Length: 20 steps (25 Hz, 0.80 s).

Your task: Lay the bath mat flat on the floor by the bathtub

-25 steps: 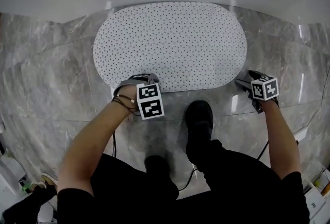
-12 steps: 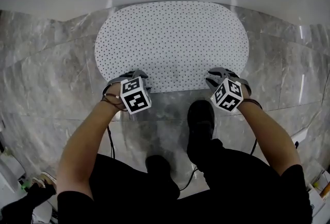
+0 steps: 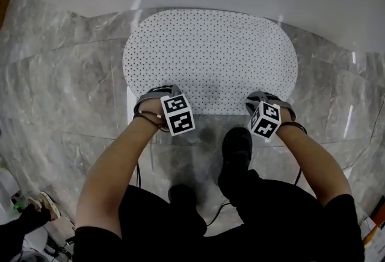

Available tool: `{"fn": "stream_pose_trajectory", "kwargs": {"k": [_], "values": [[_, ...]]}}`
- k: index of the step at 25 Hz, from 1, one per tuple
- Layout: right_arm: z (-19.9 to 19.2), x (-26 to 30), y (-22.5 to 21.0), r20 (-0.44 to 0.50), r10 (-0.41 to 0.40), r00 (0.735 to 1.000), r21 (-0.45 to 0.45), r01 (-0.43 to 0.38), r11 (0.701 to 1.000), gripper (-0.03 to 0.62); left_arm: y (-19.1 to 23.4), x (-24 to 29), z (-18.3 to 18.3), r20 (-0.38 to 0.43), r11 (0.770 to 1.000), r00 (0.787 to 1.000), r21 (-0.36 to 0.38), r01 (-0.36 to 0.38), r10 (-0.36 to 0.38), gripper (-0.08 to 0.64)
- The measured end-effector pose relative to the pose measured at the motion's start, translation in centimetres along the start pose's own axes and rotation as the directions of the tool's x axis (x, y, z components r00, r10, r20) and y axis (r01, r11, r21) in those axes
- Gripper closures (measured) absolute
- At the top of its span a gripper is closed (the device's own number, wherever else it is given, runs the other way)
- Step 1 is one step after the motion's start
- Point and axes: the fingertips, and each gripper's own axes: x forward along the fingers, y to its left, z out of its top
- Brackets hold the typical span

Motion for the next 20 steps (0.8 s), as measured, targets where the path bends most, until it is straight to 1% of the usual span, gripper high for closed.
{"fn": "stream_pose_trajectory", "kwargs": {"k": [2,3,4,5,6,7,8,9,10,11,12,13,14,16,18,19,20], "values": [[-0.1,0.0,0.3,0.016,0.010,1.000,0.025,-0.011,1.000,0.523,-0.4,-0.2,-0.1,0.023,1.000,1.000,-0.016,0.002,-0.001,0.423],[-0.1,-0.1,0.4,0.031,0.027,0.999,0.035,-0.028,0.999,0.522,-0.5,-0.5,-0.2,0.045,0.999,0.999,-0.042,0.009,-0.007,0.477],[-0.2,-0.3,0.5,0.049,0.063,0.997,0.039,-0.065,0.997,0.522,-0.4,-1.1,-0.4,0.067,0.997,0.998,-0.082,0.014,-0.009,0.546],[-0.3,-0.9,0.6,0.067,0.118,0.991,0.043,-0.121,0.992,0.522,0.0,-1.9,-0.7,0.088,0.991,0.996,-0.132,0.013,-0.001,0.546],[-0.3,-1.8,0.6,0.084,0.175,0.981,0.059,-0.181,0.982,0.525,0.7,-2.9,-1.1,0.107,0.981,0.994,-0.194,0.005,0.016,0.546],[-0.3,-3.0,-0.1,0.102,0.208,0.973,0.096,-0.218,0.971,0.526,1.8,-4.2,-1.6,0.124,0.963,0.991,-0.269,-0.009,0.044,0.546],[-0.1,-4.7,-1.4,0.123,0.201,0.972,0.148,-0.218,0.965,0.531,3.0,-5.8,-2.0,0.143,0.933,0.986,-0.358,-0.024,0.080,0.546],[0.2,-6.6,-3.0,0.147,0.166,0.975,0.204,-0.195,0.960,0.537,4.1,-7.8,-2.3,0.166,0.890,0.979,-0.454,-0.031,0.119,0.546],[0.8,-8.9,-4.4,0.173,0.127,0.977,0.253,-0.168,0.953,0.543,4.8,-10.0,-2.4,0.197,0.838,0.968,-0.545,-0.022,0.153,0.546],[1.5,-11.4,-5.5,0.203,0.094,0.975,0.290,-0.152,0.945,0.551,5.0,-12.5,-2.1,0.236,0.787,0.954,-0.617,0.003,0.182,0.546],[2.4,-14.0,-6.2,0.235,0.067,0.970,0.317,-0.142,0.938,0.555,5.0,-15.2,-1.7,0.281,0.747,0.937,-0.664,0.034,0.206,0.549],[3.5,-16.7,-6.9,0.269,0.039,0.962,0.337,-0.132,0.932,0.558,5.0,-18.0,-1.2,0.320,0.721,0.919,-0.690,0.060,0.230,0.549],[4.8,-19.4,-7.7,0.302,0.008,0.953,0.357,-0.121,0.926,0.560,5.1,-20.7,-0.7,0.347,0.703,0.903,-0.707,0.075,0.253,0.549],[7.5,-24.9,-8.6,0.373,-0.047,0.927,0.399,-0.114,0.910,0.563,5.1,-26.1,-0.1,0.369,0.662,0.882,-0.744,0.092,0.293,0.549],[9.6,-30.5,-8.0,0.441,-0.071,0.895,0.436,-0.145,0.888,0.565,4.4,-32.0,0.9,0.392,0.606,0.862,-0.785,0.131,0.321,0.549],[10.4,-33.2,-7.4,0.465,-0.076,0.882,0.447,-0.160,0.880,0.566,4.0,-35.3,1.6,0.413,0.578,0.845,-0.801,0.159,0.340,0.549],[11.0,-35.8,-6.9,0.482,-0.082,0.872,0.453,-0.168,0.875,0.566,3.8,-38.6,2.4,0.433,0.555,0.825,-0.812,0.182,0.362,0.549]]}}
